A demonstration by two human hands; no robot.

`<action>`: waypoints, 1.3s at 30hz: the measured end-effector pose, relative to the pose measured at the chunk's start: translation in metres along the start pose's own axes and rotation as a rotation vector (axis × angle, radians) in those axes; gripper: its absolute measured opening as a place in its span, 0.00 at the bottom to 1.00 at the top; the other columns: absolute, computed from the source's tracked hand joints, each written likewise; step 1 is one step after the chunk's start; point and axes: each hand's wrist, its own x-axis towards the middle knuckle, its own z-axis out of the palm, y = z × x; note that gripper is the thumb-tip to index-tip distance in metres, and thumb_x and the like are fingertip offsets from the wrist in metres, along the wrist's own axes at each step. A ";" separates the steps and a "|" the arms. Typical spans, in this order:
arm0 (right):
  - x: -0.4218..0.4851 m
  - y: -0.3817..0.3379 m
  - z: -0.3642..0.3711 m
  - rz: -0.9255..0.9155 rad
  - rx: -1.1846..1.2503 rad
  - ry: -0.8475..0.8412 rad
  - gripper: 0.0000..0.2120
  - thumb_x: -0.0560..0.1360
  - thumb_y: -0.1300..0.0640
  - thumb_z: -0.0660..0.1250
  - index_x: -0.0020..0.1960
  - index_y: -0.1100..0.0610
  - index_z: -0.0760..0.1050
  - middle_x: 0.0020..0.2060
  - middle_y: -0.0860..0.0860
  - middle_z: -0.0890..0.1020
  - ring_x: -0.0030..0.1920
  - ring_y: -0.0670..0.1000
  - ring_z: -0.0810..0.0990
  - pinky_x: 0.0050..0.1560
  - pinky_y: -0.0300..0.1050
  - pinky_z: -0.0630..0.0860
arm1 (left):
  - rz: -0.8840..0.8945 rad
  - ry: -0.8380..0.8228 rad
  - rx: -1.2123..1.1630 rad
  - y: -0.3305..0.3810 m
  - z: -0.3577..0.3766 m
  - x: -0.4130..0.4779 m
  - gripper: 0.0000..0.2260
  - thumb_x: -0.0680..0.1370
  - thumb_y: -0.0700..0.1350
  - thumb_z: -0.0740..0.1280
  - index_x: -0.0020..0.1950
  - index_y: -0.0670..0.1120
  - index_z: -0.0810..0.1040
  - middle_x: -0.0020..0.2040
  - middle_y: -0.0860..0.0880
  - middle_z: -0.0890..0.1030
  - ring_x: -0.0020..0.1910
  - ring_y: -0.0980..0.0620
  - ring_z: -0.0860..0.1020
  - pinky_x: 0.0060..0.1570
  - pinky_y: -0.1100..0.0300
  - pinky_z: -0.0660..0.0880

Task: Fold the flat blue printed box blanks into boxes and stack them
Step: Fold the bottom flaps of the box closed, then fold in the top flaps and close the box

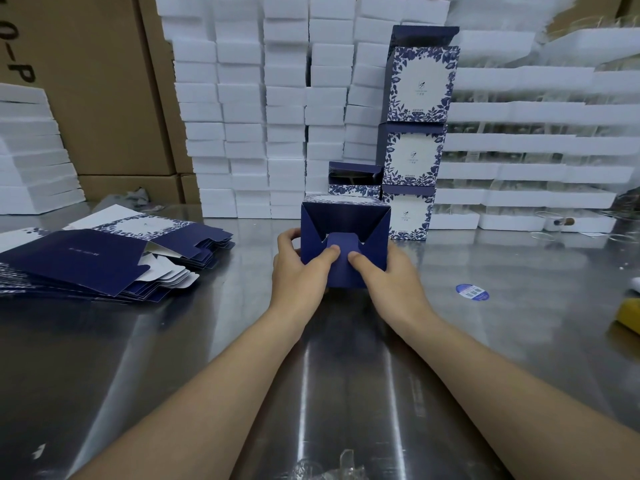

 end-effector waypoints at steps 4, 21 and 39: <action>0.000 0.000 0.000 -0.004 -0.020 0.003 0.10 0.80 0.53 0.71 0.62 0.48 0.79 0.52 0.47 0.86 0.55 0.50 0.84 0.61 0.59 0.80 | 0.003 0.008 0.019 0.000 0.000 0.000 0.25 0.80 0.48 0.75 0.72 0.56 0.66 0.68 0.49 0.77 0.63 0.45 0.81 0.62 0.42 0.81; -0.001 -0.011 -0.003 0.115 0.067 0.007 0.34 0.72 0.18 0.52 0.54 0.40 0.84 0.51 0.39 0.86 0.56 0.48 0.83 0.63 0.53 0.77 | -0.072 -0.008 -0.140 0.013 -0.003 -0.004 0.37 0.66 0.77 0.63 0.69 0.58 0.78 0.64 0.52 0.84 0.64 0.48 0.82 0.71 0.43 0.75; 0.004 -0.003 -0.004 -0.012 -0.028 0.150 0.20 0.76 0.71 0.63 0.62 0.52 0.74 0.55 0.46 0.83 0.49 0.35 0.80 0.44 0.28 0.75 | 0.106 0.061 -0.135 0.026 -0.004 -0.013 0.28 0.65 0.81 0.61 0.52 0.62 0.78 0.53 0.65 0.81 0.54 0.69 0.77 0.54 0.65 0.70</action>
